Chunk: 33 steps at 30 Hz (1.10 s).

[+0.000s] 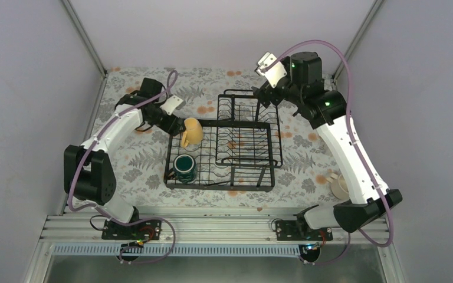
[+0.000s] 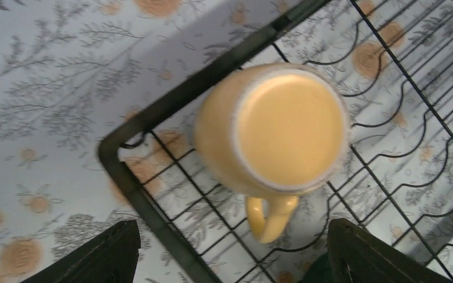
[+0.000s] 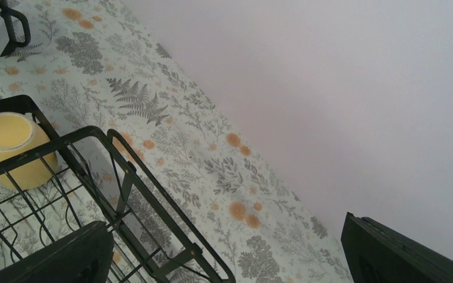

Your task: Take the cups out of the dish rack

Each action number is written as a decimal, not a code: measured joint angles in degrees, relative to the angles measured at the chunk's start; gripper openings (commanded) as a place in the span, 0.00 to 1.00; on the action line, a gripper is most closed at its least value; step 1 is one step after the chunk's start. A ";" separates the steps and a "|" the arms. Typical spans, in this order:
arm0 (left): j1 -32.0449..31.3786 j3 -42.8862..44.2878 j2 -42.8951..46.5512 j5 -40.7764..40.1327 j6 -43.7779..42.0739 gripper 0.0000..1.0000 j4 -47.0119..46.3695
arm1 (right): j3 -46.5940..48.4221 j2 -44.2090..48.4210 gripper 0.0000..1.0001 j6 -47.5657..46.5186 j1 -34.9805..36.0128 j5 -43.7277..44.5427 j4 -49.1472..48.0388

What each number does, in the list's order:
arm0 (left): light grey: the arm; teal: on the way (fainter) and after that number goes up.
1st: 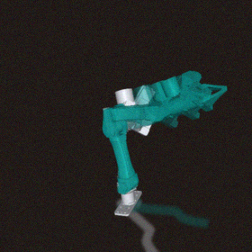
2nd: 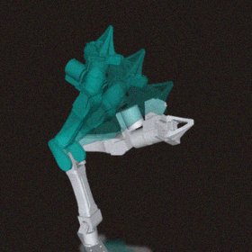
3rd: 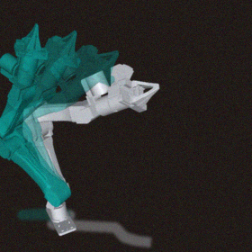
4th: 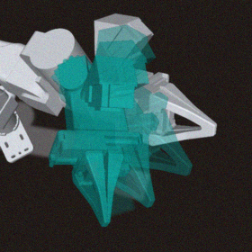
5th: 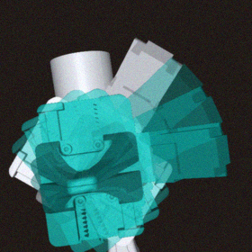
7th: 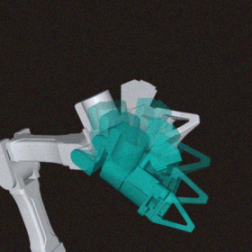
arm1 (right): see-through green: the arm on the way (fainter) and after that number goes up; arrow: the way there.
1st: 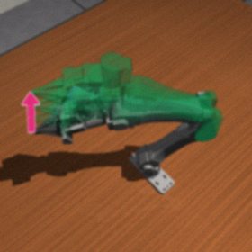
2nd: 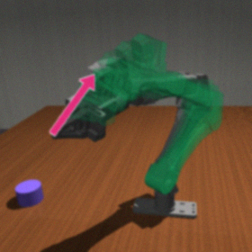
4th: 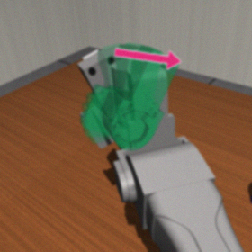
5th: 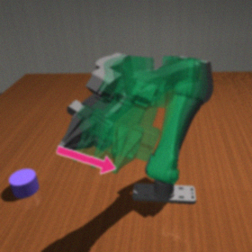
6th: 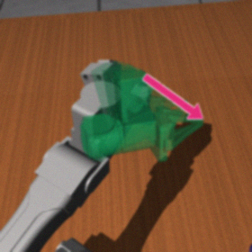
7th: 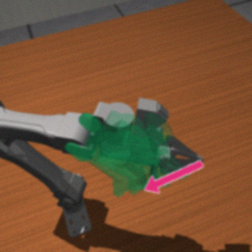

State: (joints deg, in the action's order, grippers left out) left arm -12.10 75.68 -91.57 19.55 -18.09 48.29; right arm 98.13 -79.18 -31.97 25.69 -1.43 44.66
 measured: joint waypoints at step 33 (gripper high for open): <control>-8.90 -5.53 -2.89 -7.41 0.42 0.59 -7.15 | -7.26 0.13 1.00 3.56 0.00 0.20 -4.55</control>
State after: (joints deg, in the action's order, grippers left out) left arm -20.99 70.15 -94.45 12.14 -17.67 41.15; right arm 90.87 -79.05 -28.40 25.69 -1.23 40.12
